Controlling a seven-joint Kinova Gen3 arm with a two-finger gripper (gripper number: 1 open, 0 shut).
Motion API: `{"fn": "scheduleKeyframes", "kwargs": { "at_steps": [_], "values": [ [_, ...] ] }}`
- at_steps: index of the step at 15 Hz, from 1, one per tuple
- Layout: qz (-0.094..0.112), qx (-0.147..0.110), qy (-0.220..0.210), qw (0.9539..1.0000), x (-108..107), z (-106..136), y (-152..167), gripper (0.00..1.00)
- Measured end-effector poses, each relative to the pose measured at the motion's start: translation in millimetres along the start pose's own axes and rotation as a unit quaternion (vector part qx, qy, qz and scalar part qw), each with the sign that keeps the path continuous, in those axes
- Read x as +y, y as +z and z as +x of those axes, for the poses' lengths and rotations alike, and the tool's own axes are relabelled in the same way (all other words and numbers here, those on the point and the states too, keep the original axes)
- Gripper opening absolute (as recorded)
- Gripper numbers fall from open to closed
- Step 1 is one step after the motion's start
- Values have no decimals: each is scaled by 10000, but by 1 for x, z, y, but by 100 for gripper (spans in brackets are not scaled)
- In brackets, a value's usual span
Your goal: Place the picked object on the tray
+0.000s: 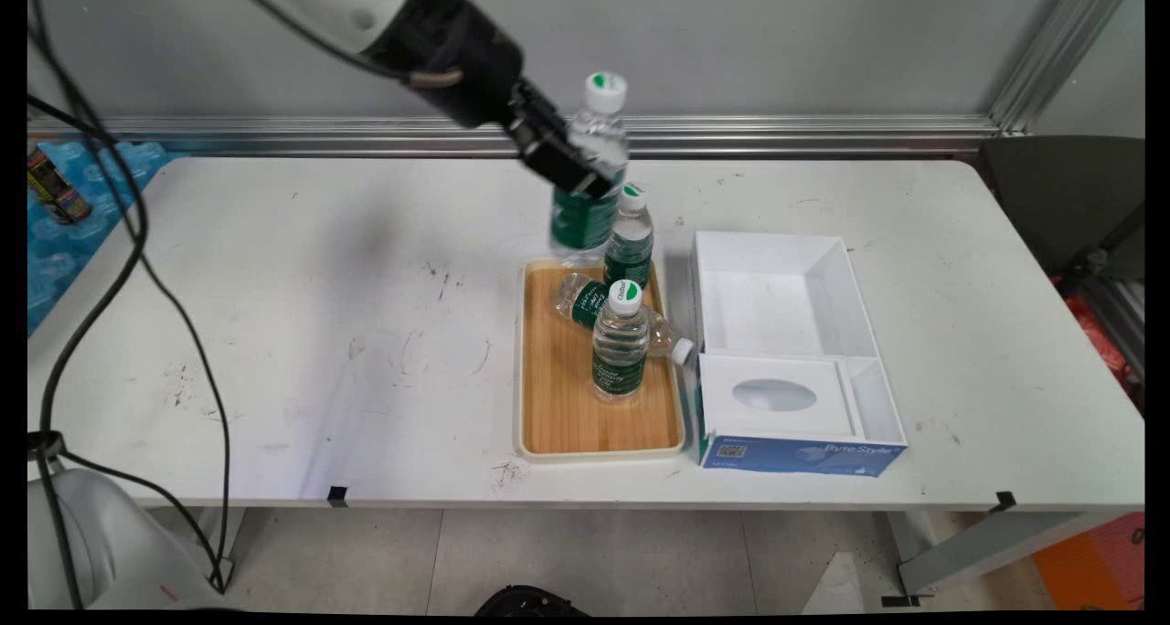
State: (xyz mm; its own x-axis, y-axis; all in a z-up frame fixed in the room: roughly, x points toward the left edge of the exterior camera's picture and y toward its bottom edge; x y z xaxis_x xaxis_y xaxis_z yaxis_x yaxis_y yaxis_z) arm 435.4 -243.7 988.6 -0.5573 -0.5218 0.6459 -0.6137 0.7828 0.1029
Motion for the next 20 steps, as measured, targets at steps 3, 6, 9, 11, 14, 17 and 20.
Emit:
{"fn": "scheduleKeyframes", "kwargs": {
  "at_steps": [3, 6, 9, 11, 14, 17, 20],
  "values": [
    [-2, -72, 49, 10000, 2, -23, -7, 0],
    [38, -74, 123, 9999, -2, -43, -5, 0],
    [115, -31, 183, 9998, -10, -66, 4, 0],
    [120, 10, 214, 9997, -13, -76, 12, 0],
    [89, 120, 287, 9995, -20, -93, 28, 0],
    [61, 205, 309, 9993, -26, -106, 39, 0],
    [-2, 287, 325, 9991, -31, -122, 52, 0]
  ]
}}
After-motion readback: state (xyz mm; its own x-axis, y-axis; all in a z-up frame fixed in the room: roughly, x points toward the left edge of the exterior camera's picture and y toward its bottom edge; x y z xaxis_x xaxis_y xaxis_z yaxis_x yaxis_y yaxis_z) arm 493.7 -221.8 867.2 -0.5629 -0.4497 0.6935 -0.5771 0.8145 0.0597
